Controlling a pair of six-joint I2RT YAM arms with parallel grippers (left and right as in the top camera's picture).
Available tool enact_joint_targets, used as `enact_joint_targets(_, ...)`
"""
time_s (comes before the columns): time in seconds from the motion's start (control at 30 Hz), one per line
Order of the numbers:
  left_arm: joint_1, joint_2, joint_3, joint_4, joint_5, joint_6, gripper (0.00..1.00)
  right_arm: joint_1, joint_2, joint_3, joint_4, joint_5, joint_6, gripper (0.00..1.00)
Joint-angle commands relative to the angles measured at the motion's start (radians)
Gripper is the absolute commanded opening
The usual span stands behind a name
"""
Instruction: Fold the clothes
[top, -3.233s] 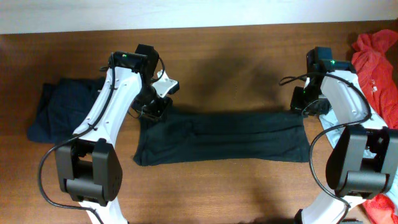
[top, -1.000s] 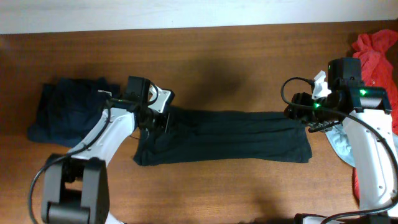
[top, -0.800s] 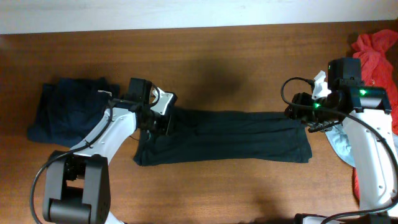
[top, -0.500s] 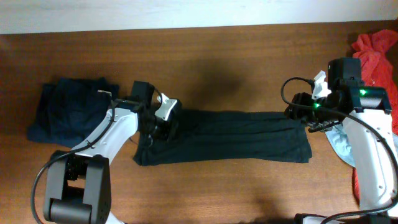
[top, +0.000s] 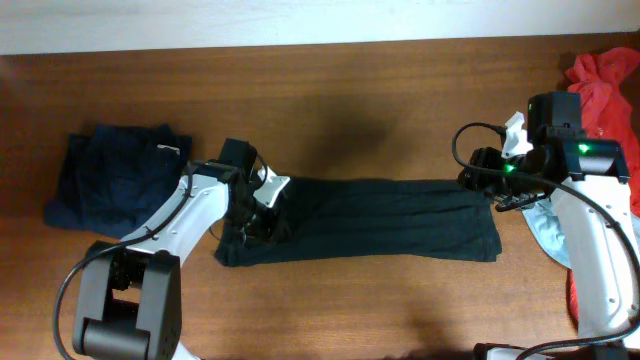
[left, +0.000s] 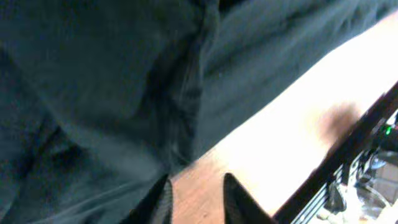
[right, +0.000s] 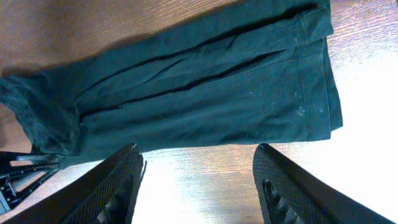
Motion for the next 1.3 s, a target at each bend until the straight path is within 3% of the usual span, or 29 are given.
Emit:
enact_joint_targets(0.0, -0.002, 0.006, -0.005, -0.008, -0.005, 0.013, 0.50, 0.005, 0.000, 0.004, 0.007, 0.003, 0.004, 0.60)
enact_joint_targets(0.2, 0.010, 0.006, 0.002, 0.000, -0.140, -0.003, 0.51, 0.005, 0.000, 0.004, 0.017, 0.053, 0.002, 0.61)
enact_joint_targets(0.4, 0.086, 0.006, 0.006, 0.110, -0.264, -0.110, 0.50, 0.005, 0.002, 0.004, 0.018, 0.108, 0.002, 0.64)
enact_joint_targets(0.63, 0.148, 0.035, 0.006, 0.263, -0.259, -0.120, 0.52, 0.005, 0.003, 0.004, 0.017, 0.108, 0.002, 0.64)
enact_joint_targets(0.83, 0.135, 0.113, 0.006, 0.294, -0.201, -0.120, 0.40, 0.005, 0.003, 0.004, 0.018, 0.108, 0.002, 0.64)
enact_joint_targets(1.2, 0.135, 0.120, 0.006, 0.385, -0.209, -0.121, 0.39, 0.005, 0.003, 0.004, 0.018, 0.108, 0.002, 0.64)
enact_joint_targets(1.27, 0.136, 0.120, 0.006, 0.400, -0.210, -0.120, 0.35, 0.005, 0.003, 0.004, 0.018, 0.108, 0.002, 0.64)
